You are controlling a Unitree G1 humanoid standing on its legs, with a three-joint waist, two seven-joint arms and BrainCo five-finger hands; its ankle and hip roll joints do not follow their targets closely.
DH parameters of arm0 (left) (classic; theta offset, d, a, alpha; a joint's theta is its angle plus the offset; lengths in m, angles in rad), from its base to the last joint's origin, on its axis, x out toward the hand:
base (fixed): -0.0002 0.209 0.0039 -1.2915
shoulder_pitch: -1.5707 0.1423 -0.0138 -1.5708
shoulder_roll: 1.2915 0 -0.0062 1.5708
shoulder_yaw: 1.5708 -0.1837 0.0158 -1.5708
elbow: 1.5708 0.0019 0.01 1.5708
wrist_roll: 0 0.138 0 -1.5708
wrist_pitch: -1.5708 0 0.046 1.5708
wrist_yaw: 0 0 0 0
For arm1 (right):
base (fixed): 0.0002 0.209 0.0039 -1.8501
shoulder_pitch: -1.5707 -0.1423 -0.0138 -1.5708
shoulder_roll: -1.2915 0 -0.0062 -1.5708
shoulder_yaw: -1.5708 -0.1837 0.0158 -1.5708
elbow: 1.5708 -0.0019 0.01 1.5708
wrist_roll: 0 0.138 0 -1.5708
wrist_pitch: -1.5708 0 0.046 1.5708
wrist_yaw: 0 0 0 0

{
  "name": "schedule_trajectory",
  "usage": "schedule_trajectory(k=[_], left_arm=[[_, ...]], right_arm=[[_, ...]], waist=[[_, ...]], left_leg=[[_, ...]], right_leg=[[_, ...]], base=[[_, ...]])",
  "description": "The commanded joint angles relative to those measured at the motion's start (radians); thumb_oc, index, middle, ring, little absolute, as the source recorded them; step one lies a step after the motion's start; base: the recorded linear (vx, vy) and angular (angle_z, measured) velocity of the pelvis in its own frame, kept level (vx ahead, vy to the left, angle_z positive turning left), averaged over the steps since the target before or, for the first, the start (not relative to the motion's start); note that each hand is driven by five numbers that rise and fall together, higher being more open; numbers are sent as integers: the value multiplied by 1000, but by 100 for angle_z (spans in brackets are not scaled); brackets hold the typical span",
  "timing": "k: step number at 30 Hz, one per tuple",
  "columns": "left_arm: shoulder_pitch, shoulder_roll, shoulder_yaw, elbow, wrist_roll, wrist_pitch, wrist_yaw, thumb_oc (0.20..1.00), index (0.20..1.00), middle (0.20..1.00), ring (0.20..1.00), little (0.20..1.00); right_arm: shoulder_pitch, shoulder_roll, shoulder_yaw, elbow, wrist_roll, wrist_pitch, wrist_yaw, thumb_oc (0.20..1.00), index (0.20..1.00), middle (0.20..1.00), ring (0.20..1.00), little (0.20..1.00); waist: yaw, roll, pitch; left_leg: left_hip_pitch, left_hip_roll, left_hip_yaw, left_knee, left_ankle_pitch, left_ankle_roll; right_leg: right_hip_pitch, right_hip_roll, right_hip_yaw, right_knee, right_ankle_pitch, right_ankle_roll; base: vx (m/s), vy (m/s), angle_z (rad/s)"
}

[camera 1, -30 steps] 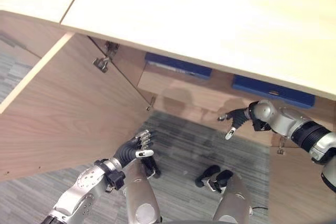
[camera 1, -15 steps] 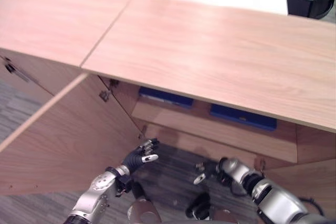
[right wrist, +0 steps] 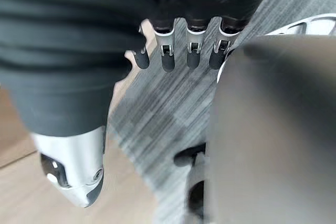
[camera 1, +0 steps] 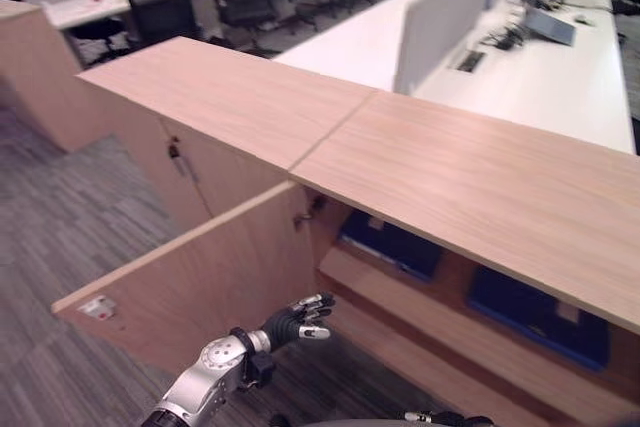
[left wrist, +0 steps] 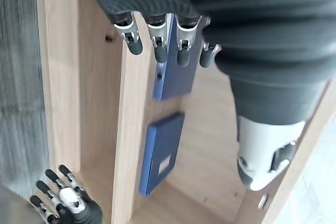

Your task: Put the empty folder in the office cabinet

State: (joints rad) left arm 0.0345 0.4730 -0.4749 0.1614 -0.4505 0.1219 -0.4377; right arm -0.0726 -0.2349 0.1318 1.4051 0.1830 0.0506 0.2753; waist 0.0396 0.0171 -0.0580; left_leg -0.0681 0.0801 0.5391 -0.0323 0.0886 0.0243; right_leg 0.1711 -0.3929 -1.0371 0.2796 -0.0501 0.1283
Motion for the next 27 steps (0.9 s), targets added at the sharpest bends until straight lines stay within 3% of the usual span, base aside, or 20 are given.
schedule_trajectory(k=[1, 3, 5, 8, 10, 12, 14, 16, 17, 19, 24, 26, 27], left_arm=[[12, 38, 12, -63, 46, -31, -19, 1000, 1000, 1000, 1000, 1000], [15, 52, 21, -58, 57, -28, -24, 1000, 1000, 1000, 1000, 1000], [18, 66, 29, -39, 64, -32, -23, 1000, 1000, 1000, 1000, 1000], [9, 57, 19, 26, 58, -46, -6, 1000, 1000, 1000, 1000, 1000], [13, 60, 9, 52, 61, -51, -6, 1000, 1000, 1000, 1000, 1000], [24, 57, 14, 69, 60, -55, -4, 1000, 1000, 1000, 1000, 1000], [53, 66, 34, 72, 55, -51, -5, 1000, 1000, 1000, 1000, 1000], [83, 72, 61, 76, 44, -51, -2, 1000, 1000, 1000, 1000, 1000], [98, 67, 82, 89, 15, -57, -1, 1000, 1000, 1000, 1000, 1000], [113, 72, 91, 91, -2, -60, -7, 1000, 1000, 1000, 1000, 1000], [165, 168, 104, 75, -27, -53, -61, 1000, 1000, 1000, 1000, 1000], [180, 235, 117, 45, -18, -52, -86, 1000, 1000, 1000, 1000, 1000], [199, 338, 147, 3, -17, -49, -128, 1000, 1000, 1000, 1000, 1000]], right_arm=[[-25, 45, -2, 22, 65, 19, 9, 1000, 1000, 1000, 1000, 1000], [-17, 48, -25, 23, 78, 23, 12, 1000, 1000, 1000, 1000, 1000], [-14, 42, -41, 14, 94, 22, 20, 1000, 1000, 1000, 1000, 1000], [-30, 20, -47, 25, 124, 24, 18, 1000, 1000, 1000, 1000, 1000], [-22, 14, -46, 34, 134, 27, 19, 1000, 1000, 1000, 1000, 1000], [-15, 11, -44, 41, 136, 31, 20, 1000, 1000, 1000, 1000, 1000], [-11, 12, -35, 45, 123, 28, 16, 1000, 1000, 1000, 1000, 1000], [-15, 10, -25, 46, 110, 22, 8, 1000, 1000, 1000, 1000, 1000], [-25, 8, -2, 38, 97, 20, 7, 1000, 1000, 1000, 1000, 1000], [-31, 6, 10, 33, 92, 16, 6, 1000, 1000, 1000, 1000, 1000], [-41, -20, 40, 10, 86, 7, 8, 1000, 1000, 1000, 1000, 1000], [-40, -45, 39, 10, 78, 7, 12, 1000, 1000, 1000, 1000, 1000], [-35, -72, 41, 11, 66, 10, 24, 1000, 1000, 1000, 1000, 1000]], waist=[[3, -14, -9], [4, -15, -13], [-15, -9, -6], [-43, 14, 23], [-53, 26, 34], [-51, 19, 40], [-36, 2, 40], [-21, -13, 39], [-5, -27, 52], [9, -29, 55], [47, -20, 89], [57, -8, 103], [62, 5, 112]], left_leg=[[8, 48, 4, 34, -95, -55], [7, 25, -14, 31, -107, -43], [8, 11, -42, 26, -114, -39], [5, -1, -102, 37, -107, -46], [9, -16, -131, 42, -103, -44], [7, -29, -155, 46, -99, -48], [-8, -25, -155, 50, -86, -55], [-35, -13, -154, 61, -71, -71], [-56, 7, -137, 89, -69, -87], [-63, 21, -131, 98, -66, -92], [-156, 141, -119, 233, -30, -146], [-192, 183, -112, 303, -21, -158], [-216, 230, -93, 387, 4, -178]], right_leg=[[-69, 18, 71, -234, 135, 62], [-59, -8, 54, -214, 148, 80], [-61, -24, 85, -164, 148, 95], [-122, 42, 333, -100, 38, 72], [-148, 98, 414, -36, -35, 42], [-156, 132, 421, -36, -62, 19], [-120, 174, 380, -115, -67, -5], [-103, 222, 390, -202, -71, -8], [-99, 254, 431, -262, -56, -15], [-93, 269, 441, -283, -55, -22], [-76, 336, 445, -334, -74, -74], [-67, 356, 441, -335, -96, -100], [-65, 370, 433, -330, -108, -124]], base=[[-7, 349, 159], [29, 269, 107], [40, 152, 90], [27, 98, 19], [50, 70, 63], [37, -38, 101], [-39, -167, 55], [-70, -232, 14], [-49, -160, 8], [-46, -172, -12], [-94, -196, -8], [-102, -165, 24], [-82, -134, 26]])
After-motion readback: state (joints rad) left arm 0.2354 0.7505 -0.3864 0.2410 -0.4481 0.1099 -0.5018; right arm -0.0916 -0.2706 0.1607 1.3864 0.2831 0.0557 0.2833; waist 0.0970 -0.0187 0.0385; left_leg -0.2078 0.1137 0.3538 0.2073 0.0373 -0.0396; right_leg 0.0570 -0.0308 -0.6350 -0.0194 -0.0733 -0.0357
